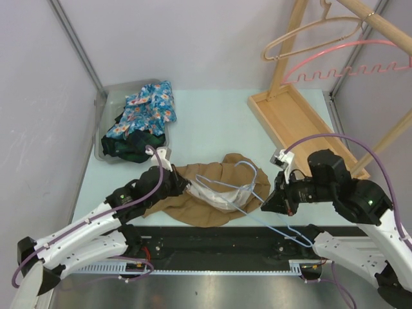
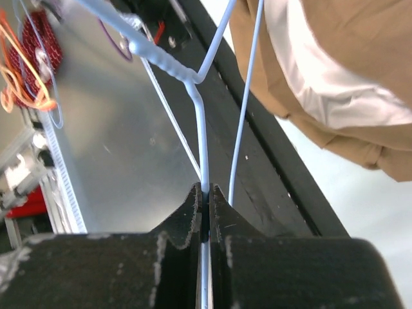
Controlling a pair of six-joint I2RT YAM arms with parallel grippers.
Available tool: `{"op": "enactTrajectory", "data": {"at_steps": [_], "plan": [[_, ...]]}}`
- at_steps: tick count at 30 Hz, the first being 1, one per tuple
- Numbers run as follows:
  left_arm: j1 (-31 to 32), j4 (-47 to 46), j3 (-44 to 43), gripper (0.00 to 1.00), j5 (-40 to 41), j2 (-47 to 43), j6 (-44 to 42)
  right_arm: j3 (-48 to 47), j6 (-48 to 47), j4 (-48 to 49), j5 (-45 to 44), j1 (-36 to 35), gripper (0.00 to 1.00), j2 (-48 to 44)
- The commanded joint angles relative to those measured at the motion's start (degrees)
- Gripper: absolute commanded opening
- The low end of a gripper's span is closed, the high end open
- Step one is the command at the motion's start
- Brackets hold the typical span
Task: Place the skirt on the hanger
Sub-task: Place skirt on hanger
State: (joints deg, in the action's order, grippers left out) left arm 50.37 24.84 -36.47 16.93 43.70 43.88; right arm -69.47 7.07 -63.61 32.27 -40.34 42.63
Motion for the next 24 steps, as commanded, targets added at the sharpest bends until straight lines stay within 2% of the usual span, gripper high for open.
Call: {"op": "enactTrajectory", "data": {"at_steps": [1,7,10,14,17,24], "plan": [[-2.90,-1.81,0.61,0.00,-2.17,-0.55,-2.57,1.79,3.64,4.02,-10.62,-8.25,0.00,1.22],[-7.38,-4.53,1.57,0.00,-0.31,1.82,0.60,5.39,8.91,9.03,-25.82,-20.64,0.00,3.07],[-8.45,-7.61,1.31,0.00,-3.21,5.15,-0.81,6.10,9.80,10.96,-30.84,-22.50,0.00,4.56],[-8.45,-7.61,1.83,0.00,-8.04,6.75,-2.56,7.42,10.15,13.25,-32.18,-24.61,0.00,6.50],[-8.45,-7.88,4.38,0.00,-9.89,4.65,-2.39,8.47,10.42,14.13,-35.34,-25.75,0.00,6.85],[-8.45,-8.06,8.78,0.00,-15.25,-2.21,-2.39,9.71,9.89,16.15,-35.70,-25.93,0.00,7.90]]}}
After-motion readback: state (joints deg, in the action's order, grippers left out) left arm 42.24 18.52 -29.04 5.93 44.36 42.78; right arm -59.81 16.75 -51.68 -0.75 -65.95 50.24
